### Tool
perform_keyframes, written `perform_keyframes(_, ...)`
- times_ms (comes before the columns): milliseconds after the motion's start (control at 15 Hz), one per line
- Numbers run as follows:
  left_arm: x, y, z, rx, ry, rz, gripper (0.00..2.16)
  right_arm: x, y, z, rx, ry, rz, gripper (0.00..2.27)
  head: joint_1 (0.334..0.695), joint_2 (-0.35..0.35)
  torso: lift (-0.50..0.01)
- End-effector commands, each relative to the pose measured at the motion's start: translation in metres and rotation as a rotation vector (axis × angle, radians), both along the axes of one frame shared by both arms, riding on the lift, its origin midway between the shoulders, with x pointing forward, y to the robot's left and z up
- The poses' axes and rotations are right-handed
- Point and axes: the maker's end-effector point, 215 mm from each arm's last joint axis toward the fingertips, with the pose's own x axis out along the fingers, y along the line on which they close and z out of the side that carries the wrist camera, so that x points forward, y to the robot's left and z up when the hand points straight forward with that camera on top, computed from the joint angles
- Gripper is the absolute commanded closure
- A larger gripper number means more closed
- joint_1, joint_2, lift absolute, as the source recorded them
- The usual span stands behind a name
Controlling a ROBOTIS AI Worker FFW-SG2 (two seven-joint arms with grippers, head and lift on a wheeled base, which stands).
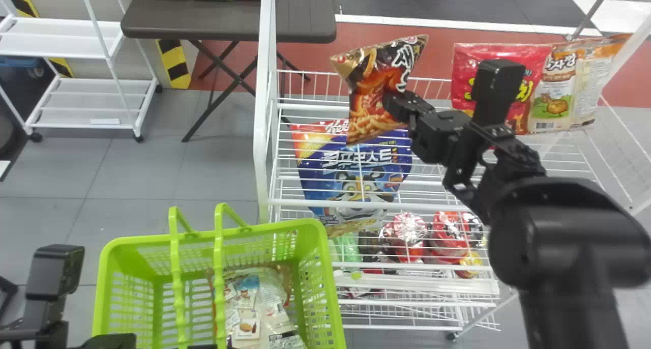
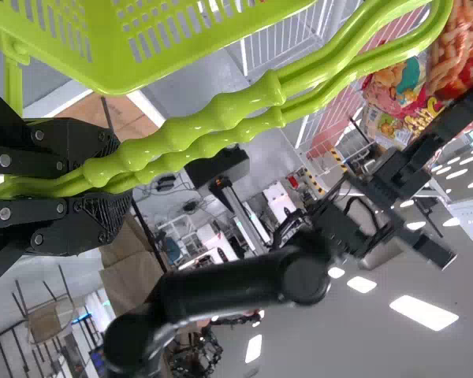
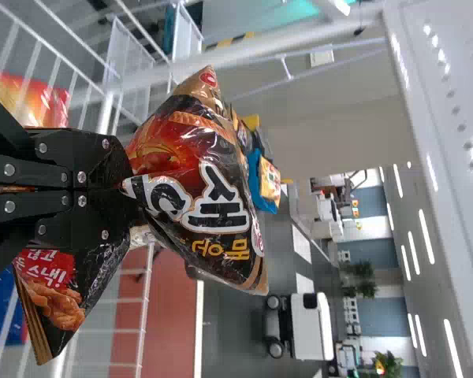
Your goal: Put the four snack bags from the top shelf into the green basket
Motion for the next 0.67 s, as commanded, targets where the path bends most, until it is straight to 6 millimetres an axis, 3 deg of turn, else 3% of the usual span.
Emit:
perform_keyframes(0,0.001,-0.001,0.003,-0.009,-0.004,-0.007,2.15,-0.06,0.028,-0.009,0.027,0.111,0.063,2.25,0.695,-0.025,0.0)
perform_keyframes(200,0.002,-0.004,0.002,-0.009,-0.005,-0.013,2.15,-0.138,0.061,-0.023,0.062,0.258,0.145,2.25,0.695,0.021,0.0)
perform_keyframes(467,0.0,-0.005,0.002,-0.012,0.015,-0.013,2.15,-0.233,0.096,-0.063,0.095,0.556,0.276,2.25,0.695,0.11,0.0)
perform_keyframes(600,0.0,-0.006,0.002,-0.013,0.015,-0.015,2.15,-0.254,0.115,-0.083,0.077,0.612,0.327,2.25,0.695,0.15,0.0)
